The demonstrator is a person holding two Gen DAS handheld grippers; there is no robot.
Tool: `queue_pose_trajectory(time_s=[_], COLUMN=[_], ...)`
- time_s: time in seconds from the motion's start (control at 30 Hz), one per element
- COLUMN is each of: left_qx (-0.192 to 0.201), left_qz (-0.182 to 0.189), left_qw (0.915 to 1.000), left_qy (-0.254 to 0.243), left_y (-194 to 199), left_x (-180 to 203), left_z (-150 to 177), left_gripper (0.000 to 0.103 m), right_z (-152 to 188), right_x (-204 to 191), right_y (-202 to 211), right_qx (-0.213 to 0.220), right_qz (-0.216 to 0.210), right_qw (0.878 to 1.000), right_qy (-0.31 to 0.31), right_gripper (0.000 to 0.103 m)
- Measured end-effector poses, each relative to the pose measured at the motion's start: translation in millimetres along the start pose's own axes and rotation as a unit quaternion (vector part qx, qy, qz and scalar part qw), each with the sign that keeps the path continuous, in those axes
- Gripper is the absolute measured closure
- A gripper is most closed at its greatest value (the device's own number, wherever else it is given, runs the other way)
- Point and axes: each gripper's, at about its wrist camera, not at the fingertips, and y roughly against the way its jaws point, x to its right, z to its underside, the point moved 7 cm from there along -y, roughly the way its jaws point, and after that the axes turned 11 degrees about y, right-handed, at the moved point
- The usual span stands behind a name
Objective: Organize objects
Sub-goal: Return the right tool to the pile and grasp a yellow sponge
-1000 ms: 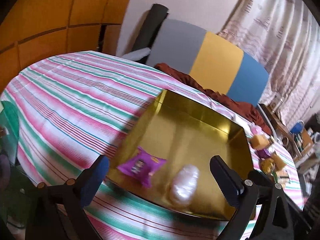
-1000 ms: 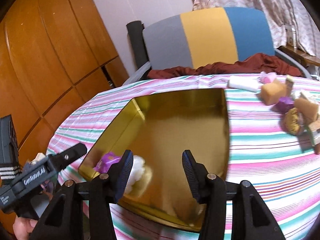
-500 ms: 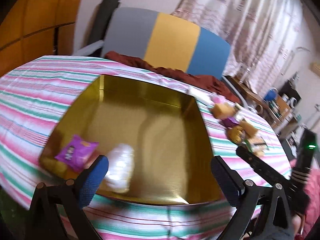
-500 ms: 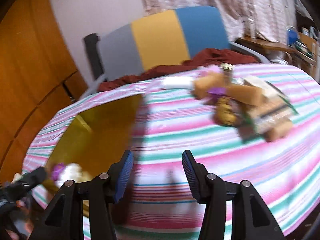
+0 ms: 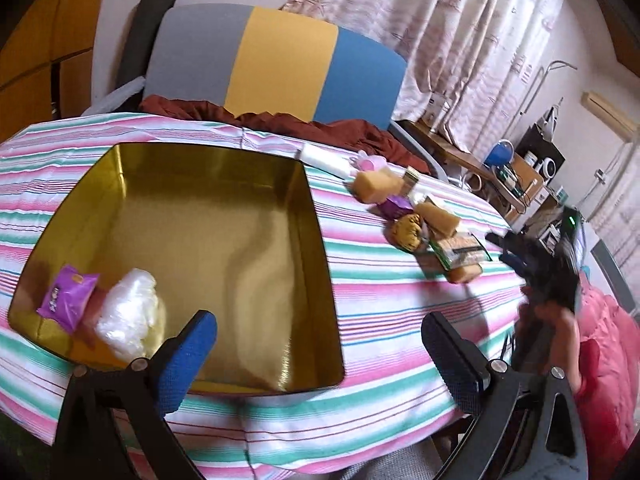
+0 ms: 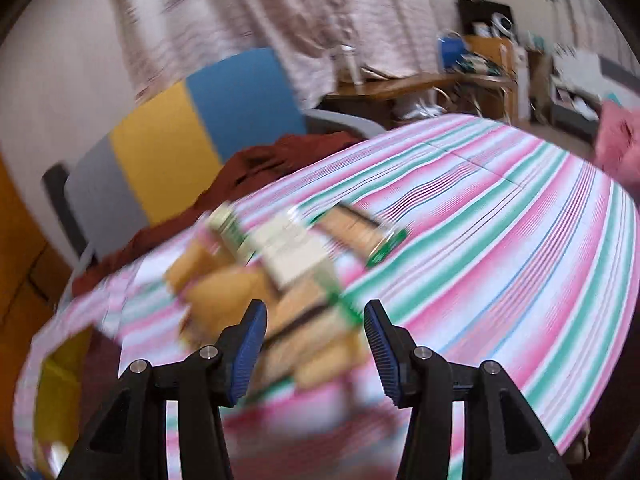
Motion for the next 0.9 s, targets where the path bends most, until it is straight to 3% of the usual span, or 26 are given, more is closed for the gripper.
queue_pose_trajectory(time_s=[0.1, 0.23, 0.4, 0.6, 0.7, 0.8, 0.9], left_qx=[-0.003, 0.000, -0.004, -0.018, -0.018, -0.015, -0.019], left_qz=[-0.002, -0.007, -0.005, 0.000, 0.004, 0.008, 0.012], left_qw=[1.0000, 0.9998, 0.9998, 0.9995, 0.9995, 0.9996, 0.9994], left_qy=[-0.007, -0.020, -0.021, -0.026, -0.024, -0.022, -0.025], left_y=[0, 1, -2, -10, -9, -8, -10], left_x=[4, 9, 13, 22, 26, 30, 37], left_z=[3, 4, 5, 8, 7, 6, 9], left_gripper=[0.000, 0.000, 0.000, 0.000, 0.000, 0.000, 0.000], right_z=[-11, -1, 38, 89, 78, 52, 35], right_x=[16, 15, -27, -70, -63, -38, -15], right_y=[-27, -44, -11, 21, 29, 19, -6], right_qx=[-0.031, -0.069, -0.067, -0.083, -0.045, -0.017, -0.029], right_qz=[-0.005, -0.051, -0.117, -0.191, -0.168, -0.093, -0.032], right_qw=[0.999, 0.995, 0.991, 0.975, 0.980, 0.991, 0.995], right_qy=[-0.031, -0.044, 0.021, 0.082, 0.098, 0.092, 0.088], right_gripper=[0.065, 0.072, 0.072, 0.072, 0.071, 0.067, 0.056])
